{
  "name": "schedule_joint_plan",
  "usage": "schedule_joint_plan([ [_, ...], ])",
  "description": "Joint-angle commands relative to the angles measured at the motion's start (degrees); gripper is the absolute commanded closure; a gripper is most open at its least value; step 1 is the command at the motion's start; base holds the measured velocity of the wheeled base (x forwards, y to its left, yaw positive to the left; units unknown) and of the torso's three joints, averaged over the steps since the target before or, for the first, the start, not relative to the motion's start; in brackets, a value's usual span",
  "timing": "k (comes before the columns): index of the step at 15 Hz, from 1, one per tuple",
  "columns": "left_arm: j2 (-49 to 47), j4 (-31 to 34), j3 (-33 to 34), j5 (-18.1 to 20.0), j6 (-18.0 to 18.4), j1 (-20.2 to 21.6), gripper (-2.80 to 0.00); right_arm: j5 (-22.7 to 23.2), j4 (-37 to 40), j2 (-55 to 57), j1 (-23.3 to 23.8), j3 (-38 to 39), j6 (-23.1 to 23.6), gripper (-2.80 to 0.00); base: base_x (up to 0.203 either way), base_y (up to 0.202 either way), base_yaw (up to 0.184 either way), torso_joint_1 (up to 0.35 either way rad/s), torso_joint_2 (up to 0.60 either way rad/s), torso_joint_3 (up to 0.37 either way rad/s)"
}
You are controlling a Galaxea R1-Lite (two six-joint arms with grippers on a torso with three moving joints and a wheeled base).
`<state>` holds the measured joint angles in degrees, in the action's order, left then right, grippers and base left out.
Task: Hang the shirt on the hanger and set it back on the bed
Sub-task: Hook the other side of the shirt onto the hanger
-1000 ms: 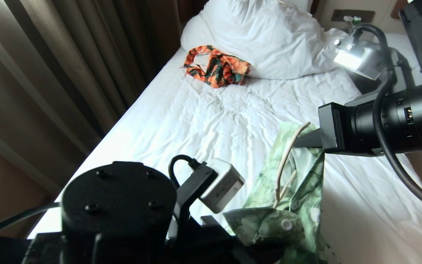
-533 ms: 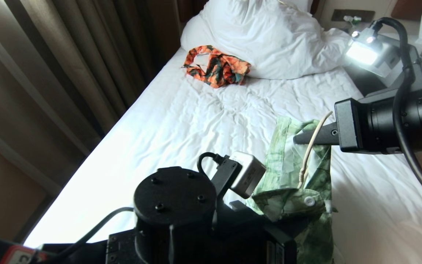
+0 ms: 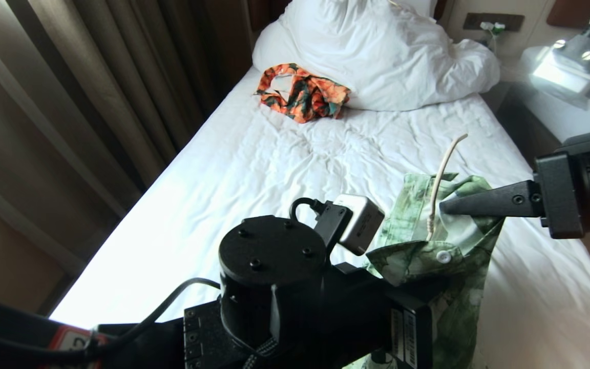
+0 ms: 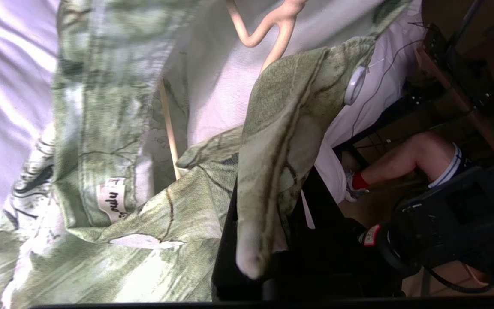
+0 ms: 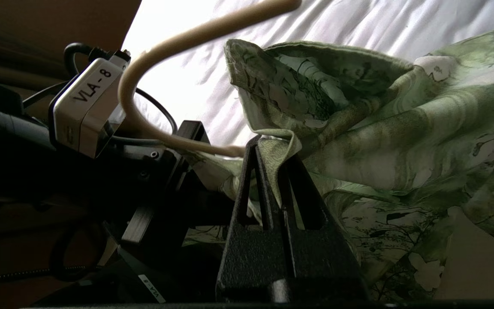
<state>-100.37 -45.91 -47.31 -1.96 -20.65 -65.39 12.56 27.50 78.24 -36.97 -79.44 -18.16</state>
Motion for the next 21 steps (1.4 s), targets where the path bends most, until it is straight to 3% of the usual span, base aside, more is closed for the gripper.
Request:
schedule_joint_plan([
  [1, 1.54, -0.25, 0.39, -0.58, -0.1, 0.57, 0.0, 0.11, 0.31, -3.34, 1.19, 0.52, 0.0, 0.0, 0.0, 0.0, 0.0, 0.0, 0.0, 0.0],
  [6, 3.95, -0.41, 0.2, -1.37, -0.09, 1.36, 0.0, 0.53, 1.81, -5.63, -1.59, 0.52, -0.03, 0.0, 0.0, 0.0, 0.0, 0.0, 0.0, 0.0],
  [11, 6.28, -0.14, -1.41, -7.24, 0.09, -2.65, 0.0, 0.44, 4.14, -7.0, -8.11, 0.52, 0.06, 0.0, 0.0, 0.0, 0.0, 0.0, 0.0, 0.0],
  [21, 5.8, -0.37, -5.9, -9.11, 0.67, -2.99, 0.0, 2.21, 8.88, -9.33, -9.17, 0.59, 2.56, 0.0, 0.0, 0.0, 0.0, 0.0, 0.0, 0.0],
])
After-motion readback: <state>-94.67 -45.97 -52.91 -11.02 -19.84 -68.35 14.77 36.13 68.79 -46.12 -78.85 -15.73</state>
